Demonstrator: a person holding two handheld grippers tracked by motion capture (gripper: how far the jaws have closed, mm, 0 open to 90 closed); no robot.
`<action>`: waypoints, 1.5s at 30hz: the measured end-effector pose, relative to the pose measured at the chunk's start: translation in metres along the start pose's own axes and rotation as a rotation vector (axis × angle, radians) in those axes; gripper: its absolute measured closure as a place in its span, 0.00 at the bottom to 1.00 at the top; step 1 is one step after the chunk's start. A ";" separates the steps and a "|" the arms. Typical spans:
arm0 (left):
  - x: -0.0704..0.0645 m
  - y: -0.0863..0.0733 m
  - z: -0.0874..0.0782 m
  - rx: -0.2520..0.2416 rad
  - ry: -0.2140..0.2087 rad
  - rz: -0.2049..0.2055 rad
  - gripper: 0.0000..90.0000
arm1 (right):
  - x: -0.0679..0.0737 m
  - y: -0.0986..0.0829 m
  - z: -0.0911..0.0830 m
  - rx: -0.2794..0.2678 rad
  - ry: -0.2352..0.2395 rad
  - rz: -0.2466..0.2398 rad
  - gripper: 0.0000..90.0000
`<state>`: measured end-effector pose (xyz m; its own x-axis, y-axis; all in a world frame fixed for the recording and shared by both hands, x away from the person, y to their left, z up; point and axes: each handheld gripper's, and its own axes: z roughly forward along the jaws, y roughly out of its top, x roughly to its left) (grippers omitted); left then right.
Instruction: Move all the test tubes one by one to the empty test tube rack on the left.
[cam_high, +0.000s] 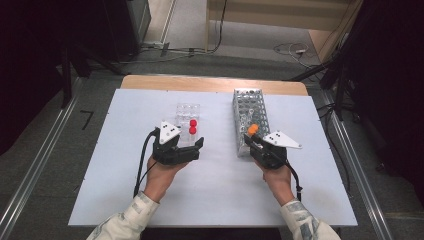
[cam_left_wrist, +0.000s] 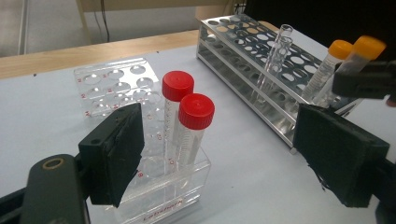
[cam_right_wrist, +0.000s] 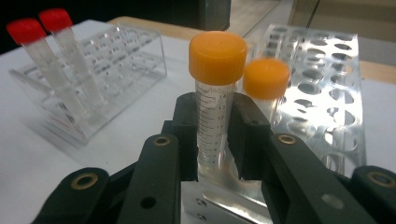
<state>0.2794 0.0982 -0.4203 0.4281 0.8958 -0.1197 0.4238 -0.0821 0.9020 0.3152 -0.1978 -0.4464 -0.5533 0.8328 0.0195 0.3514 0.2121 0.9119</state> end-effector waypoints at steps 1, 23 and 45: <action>0.000 0.000 0.000 0.000 0.000 0.000 0.19 | 0.000 0.003 -0.003 -0.011 0.001 -0.001 0.79; 0.001 0.001 -0.002 -0.007 0.002 -0.004 0.19 | 0.010 0.027 -0.030 -0.081 0.058 -0.010 0.79; -0.006 0.003 -0.006 -0.020 -0.022 0.004 0.19 | 0.058 0.003 -0.007 0.044 0.200 -0.090 0.79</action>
<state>0.2737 0.0955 -0.4144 0.4477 0.8854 -0.1248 0.4059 -0.0768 0.9107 0.2787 -0.1525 -0.4393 -0.7213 0.6922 0.0244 0.3245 0.3066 0.8948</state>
